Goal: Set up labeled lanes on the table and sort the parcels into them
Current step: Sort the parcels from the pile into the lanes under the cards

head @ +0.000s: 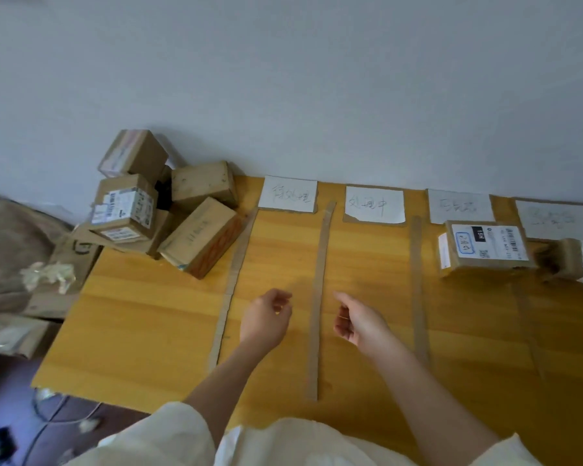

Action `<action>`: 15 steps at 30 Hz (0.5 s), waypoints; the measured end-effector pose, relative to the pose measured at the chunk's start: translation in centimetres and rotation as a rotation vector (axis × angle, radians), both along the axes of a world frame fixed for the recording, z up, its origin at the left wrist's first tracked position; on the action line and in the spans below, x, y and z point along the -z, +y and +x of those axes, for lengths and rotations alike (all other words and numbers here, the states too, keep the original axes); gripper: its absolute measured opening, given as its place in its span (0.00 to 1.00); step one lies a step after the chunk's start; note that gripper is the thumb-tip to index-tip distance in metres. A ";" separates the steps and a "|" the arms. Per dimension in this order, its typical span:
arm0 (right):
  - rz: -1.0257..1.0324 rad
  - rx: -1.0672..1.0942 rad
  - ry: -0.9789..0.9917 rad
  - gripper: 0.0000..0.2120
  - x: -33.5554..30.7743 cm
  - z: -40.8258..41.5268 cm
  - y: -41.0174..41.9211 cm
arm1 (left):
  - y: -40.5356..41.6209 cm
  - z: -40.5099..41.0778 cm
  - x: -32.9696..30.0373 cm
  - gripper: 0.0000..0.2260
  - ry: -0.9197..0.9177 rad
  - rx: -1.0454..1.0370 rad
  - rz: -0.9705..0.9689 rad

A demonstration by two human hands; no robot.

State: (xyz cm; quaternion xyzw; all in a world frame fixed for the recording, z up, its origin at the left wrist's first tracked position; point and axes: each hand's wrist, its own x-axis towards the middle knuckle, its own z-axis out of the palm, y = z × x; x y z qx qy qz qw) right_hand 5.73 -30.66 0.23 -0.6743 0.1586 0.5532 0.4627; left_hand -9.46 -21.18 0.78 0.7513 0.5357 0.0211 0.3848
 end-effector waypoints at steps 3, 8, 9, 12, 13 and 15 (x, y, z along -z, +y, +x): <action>0.016 -0.099 -0.053 0.12 -0.3 -2.9 3.6 | 2.6 -3.5 0.0 0.08 -0.023 -0.101 0.019; 0.055 -0.233 -0.131 0.06 -0.6 -7.8 9.6 | 7.0 -8.7 0.2 0.07 -0.061 -0.265 0.051; 0.059 -0.255 -0.138 0.05 -0.7 -8.6 10.8 | 7.8 -9.6 0.3 0.08 -0.075 -0.291 0.060; 0.064 -0.317 -0.168 0.04 -1.1 -10.9 14.5 | 10.4 -12.3 0.8 0.11 -0.102 -0.357 0.053; 0.065 -0.334 -0.189 0.06 -1.2 -11.6 15.7 | 11.3 -13.1 1.2 0.12 -0.103 -0.377 0.046; 0.058 -0.356 -0.232 0.17 -1.4 -12.7 18.3 | 13.1 -14.6 2.0 0.15 -0.091 -0.393 0.033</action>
